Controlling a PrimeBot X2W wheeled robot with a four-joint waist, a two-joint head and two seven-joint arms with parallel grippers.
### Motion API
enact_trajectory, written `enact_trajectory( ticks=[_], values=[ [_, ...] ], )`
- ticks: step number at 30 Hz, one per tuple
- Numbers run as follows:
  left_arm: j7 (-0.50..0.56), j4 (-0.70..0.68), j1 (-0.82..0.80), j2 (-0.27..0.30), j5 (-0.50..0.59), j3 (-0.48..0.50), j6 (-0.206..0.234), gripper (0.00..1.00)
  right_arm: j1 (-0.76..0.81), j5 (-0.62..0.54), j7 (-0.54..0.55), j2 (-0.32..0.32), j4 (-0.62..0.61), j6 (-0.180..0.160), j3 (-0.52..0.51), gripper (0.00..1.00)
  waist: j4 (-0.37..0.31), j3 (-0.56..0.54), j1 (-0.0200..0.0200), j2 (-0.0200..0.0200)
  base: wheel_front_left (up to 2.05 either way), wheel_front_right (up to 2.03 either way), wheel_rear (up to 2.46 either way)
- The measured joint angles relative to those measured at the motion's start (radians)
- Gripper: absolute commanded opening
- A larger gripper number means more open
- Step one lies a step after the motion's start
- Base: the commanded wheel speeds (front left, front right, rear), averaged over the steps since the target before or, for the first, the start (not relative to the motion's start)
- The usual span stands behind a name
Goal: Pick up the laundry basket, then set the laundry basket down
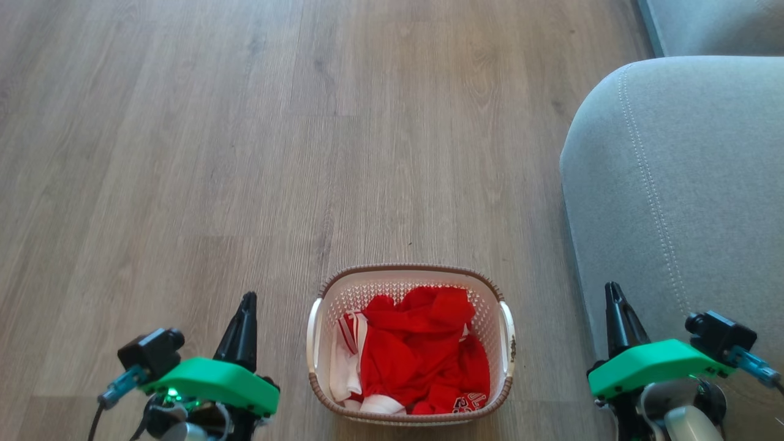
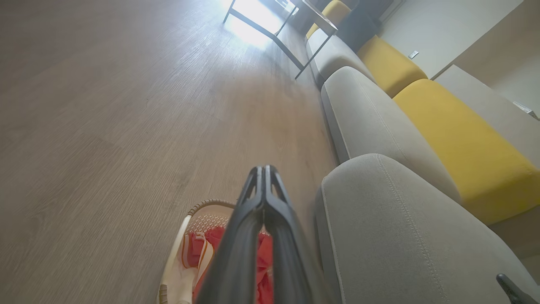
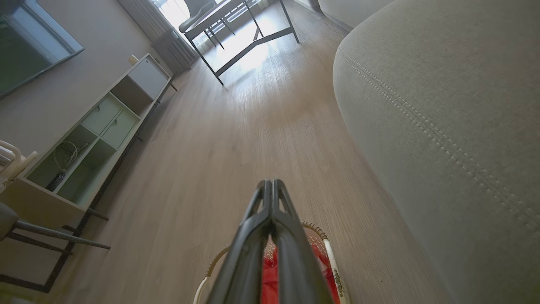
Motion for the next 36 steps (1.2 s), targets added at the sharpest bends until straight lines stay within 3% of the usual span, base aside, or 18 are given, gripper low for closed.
enact_trajectory(
  ticks=[36],
  values=[
    [0.096,0.0,-0.018,0.003,-0.349,0.088,-0.009,0.0,-0.009,0.356,0.092,-0.009,0.021,0.0,-0.065,0.0,-0.029,-0.016,0.0,0.0001,0.0,0.0,0.0]
  ],
)
